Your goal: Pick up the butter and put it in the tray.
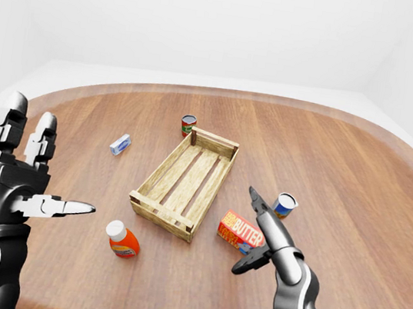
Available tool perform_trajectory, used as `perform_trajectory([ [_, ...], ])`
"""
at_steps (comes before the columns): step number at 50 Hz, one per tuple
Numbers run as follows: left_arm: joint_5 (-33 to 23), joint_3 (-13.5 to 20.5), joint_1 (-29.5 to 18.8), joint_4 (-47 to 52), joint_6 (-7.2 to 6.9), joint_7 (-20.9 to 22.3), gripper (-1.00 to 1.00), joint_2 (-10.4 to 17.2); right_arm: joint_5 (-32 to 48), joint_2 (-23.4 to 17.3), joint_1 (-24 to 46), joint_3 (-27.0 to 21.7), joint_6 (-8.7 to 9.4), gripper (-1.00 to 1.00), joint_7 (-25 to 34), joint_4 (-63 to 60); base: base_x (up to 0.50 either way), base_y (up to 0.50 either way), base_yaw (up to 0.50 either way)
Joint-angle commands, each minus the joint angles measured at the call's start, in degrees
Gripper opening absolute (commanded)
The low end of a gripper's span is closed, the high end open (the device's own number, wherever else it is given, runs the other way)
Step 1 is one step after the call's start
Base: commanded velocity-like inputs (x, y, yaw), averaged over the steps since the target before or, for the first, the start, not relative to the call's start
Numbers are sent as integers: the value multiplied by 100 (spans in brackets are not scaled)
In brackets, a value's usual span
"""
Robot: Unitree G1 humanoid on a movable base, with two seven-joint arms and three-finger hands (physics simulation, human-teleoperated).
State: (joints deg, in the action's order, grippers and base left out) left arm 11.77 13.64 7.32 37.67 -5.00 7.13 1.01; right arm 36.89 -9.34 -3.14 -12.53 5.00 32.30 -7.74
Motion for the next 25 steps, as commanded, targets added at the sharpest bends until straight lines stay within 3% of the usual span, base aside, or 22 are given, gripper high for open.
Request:
perform_trajectory([
  [1, -3, 2, 3, 16, 0, -7, 100, -3, -309, -335, 503, 51, 0, 100, -238, 1178, 0, 0, 0],
  [25, -68, -52, -5, -78, 0, -22, 100, -3, -706, -625, 830, 166, 0, 100, -573, 2670, 0, 0, 0],
])
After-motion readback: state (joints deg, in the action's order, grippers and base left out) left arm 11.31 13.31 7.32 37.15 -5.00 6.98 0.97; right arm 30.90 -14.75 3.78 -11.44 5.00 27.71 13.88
